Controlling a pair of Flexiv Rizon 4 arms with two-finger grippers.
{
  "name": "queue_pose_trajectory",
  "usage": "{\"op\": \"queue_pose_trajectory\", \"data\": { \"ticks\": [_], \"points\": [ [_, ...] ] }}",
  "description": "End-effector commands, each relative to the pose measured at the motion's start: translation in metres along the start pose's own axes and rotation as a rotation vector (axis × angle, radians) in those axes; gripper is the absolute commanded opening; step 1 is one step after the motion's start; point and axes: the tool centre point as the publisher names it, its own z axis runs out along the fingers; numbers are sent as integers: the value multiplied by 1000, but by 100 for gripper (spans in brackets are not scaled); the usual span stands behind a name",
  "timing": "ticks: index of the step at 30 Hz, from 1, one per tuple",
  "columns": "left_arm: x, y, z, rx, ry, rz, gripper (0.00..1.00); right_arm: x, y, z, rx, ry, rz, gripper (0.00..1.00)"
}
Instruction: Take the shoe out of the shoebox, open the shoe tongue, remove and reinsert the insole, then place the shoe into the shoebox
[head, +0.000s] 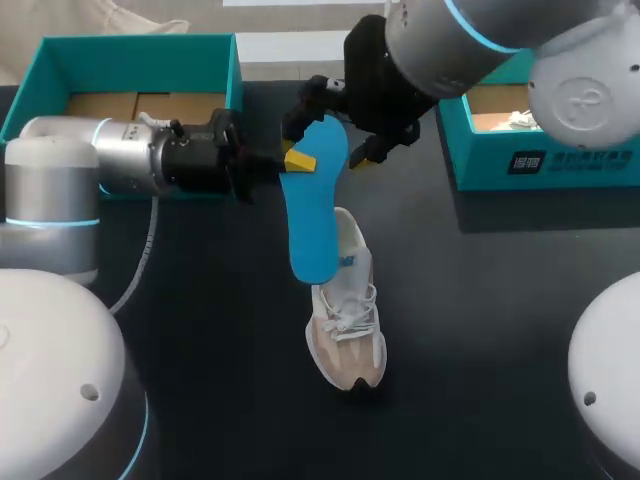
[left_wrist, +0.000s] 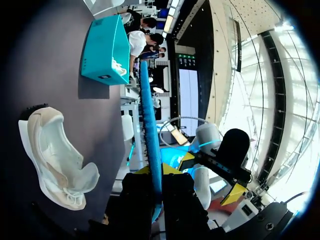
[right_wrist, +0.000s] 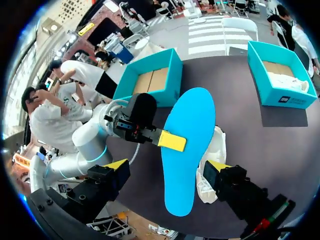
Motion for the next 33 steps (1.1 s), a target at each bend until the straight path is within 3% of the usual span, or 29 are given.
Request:
{"op": "queue_pose_trajectory", "data": {
  "ticks": [1, 5, 11, 33],
  "points": [
    [0, 0, 0, -1, -2, 0, 0, 16, 9, 2, 115, -377, 18, 100],
    [0, 0, 0, -1, -2, 0, 0, 17, 2, -9, 134, -450, 68, 100],
    [0, 0, 0, -1, -2, 0, 0, 15, -5, -17, 135, -469, 88, 100],
    [0, 0, 0, -1, -2, 0, 0, 21, -4, -14, 114, -460, 87, 100]
  ]
}}
